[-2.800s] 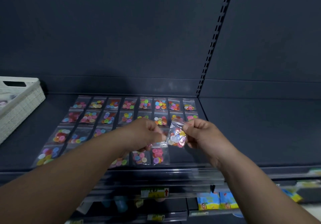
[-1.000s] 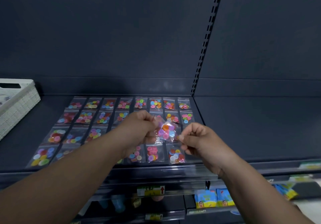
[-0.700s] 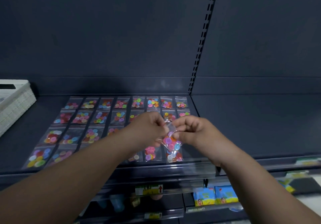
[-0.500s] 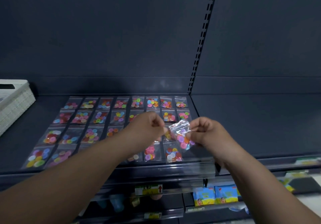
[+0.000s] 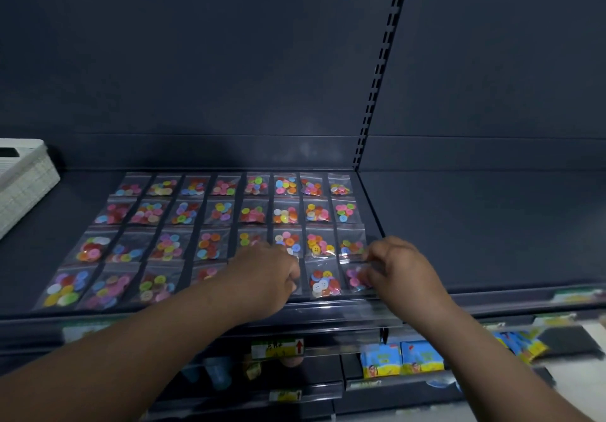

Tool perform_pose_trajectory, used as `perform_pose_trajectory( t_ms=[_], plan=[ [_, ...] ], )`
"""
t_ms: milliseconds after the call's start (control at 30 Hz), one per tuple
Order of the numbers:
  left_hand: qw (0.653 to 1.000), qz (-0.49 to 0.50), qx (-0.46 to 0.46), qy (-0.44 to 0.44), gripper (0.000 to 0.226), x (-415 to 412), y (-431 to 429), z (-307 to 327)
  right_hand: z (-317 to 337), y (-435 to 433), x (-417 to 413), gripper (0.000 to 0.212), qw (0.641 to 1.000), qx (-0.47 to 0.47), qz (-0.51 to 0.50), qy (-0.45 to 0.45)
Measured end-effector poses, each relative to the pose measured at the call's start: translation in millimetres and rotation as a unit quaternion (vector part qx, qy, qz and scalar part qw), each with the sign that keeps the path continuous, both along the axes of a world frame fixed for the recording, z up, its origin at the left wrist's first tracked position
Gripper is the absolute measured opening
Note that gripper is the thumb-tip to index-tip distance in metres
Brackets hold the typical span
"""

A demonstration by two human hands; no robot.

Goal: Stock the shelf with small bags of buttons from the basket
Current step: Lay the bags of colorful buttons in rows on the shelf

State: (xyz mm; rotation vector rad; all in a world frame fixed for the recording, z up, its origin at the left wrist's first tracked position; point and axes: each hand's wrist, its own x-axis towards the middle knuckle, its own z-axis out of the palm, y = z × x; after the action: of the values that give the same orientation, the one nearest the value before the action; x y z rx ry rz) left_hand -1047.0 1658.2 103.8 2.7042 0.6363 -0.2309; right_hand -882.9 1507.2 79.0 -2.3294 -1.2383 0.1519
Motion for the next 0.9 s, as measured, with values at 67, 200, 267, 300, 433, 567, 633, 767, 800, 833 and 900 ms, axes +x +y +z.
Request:
perform_pose_trajectory(
  t_ms=[67, 200, 267, 300, 433, 567, 633, 767, 800, 833, 900],
  plan=[
    [1.0, -0.002, -0.02, -0.002, 0.026, -2, 0, -3, -4, 0, 1, 0.007, 0.999, -0.013, 0.045, 0.009],
    [0.999, -0.015, -0.043, -0.012, 0.027, -5, -2, -7, -13, 0, 0, 0.013, 0.996, -0.024, 0.076, 0.03],
    [0.999, -0.022, -0.042, -0.021, 0.029, -7, -3, -6, -15, -1, 0, 0.014, 0.996, -0.014, 0.081, 0.03],
    [0.999, -0.024, -0.043, -0.024, 0.029, -7, -4, -6, -16, -1, 0, 0.015, 0.996, -0.013, 0.083, 0.029],
    [0.999, -0.029, -0.038, -0.026, 0.031, -8, -5, -5, -17, 0, 2, 0.013, 0.996, -0.006, 0.089, 0.02],
    [0.998, -0.03, -0.037, -0.031, 0.032, -9, -5, -6, -16, 0, 2, 0.01, 0.996, -0.006, 0.089, 0.024],
    [0.998, -0.03, -0.039, -0.033, 0.033, -9, -4, -8, -16, 0, 1, 0.009, 0.996, -0.004, 0.089, 0.027],
    [0.998, -0.034, -0.036, -0.034, 0.033, -10, -4, -9, -16, -1, 0, 0.011, 0.995, -0.001, 0.091, 0.032],
    [0.998, -0.034, -0.037, -0.035, 0.032, -10, -4, -9, -15, -2, 0, 0.011, 0.995, -0.003, 0.092, 0.032],
    [0.998, -0.034, -0.038, -0.035, 0.032, -10, -4, -10, -15, -2, 0, 0.011, 0.995, -0.006, 0.092, 0.031],
    [0.998, -0.034, -0.039, -0.036, 0.032, -10, -4, -9, -13, -2, -1, 0.011, 0.995, -0.01, 0.092, 0.032]
  ],
)
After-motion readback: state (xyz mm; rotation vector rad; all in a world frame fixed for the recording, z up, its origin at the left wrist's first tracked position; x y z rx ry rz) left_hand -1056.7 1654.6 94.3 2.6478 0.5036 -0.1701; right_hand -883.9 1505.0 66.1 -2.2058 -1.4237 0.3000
